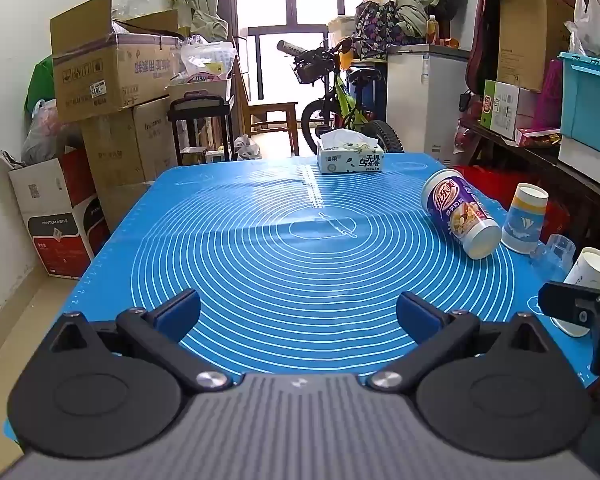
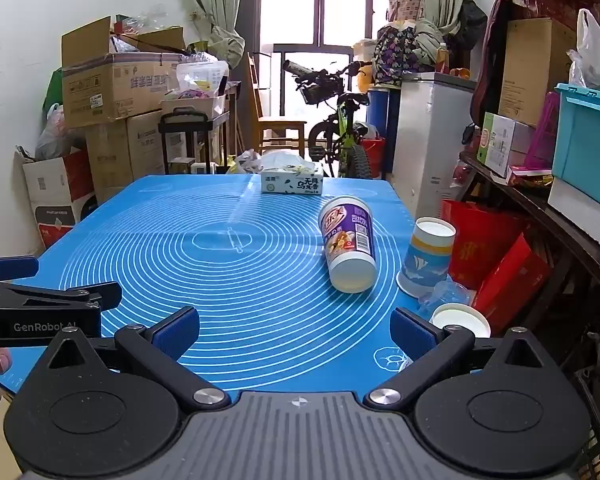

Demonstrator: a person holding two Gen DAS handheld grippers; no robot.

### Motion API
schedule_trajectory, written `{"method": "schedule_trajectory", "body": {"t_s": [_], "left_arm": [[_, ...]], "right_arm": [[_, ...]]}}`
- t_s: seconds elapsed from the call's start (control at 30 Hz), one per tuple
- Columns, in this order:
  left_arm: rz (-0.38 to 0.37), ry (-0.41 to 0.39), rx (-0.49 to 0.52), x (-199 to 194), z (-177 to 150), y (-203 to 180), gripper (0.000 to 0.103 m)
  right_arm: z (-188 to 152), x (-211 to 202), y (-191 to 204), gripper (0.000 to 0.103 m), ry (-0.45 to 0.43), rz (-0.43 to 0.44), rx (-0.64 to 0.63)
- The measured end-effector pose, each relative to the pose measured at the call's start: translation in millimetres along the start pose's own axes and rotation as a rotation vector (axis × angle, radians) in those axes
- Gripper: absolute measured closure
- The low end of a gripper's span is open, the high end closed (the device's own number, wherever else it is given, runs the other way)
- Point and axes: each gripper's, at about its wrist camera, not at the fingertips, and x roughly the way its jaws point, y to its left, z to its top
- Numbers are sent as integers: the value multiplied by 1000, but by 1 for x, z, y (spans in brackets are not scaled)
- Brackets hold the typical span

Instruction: Flip cup upside down

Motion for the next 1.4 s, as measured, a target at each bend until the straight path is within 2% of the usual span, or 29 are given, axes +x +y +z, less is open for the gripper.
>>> {"method": "schedule_trajectory", "body": {"t_s": [1.4], "left_arm": [[-3,-2,-2,-2,1,1,0]], "right_arm": [[0,-1,2,0,9,5,-2]]}}
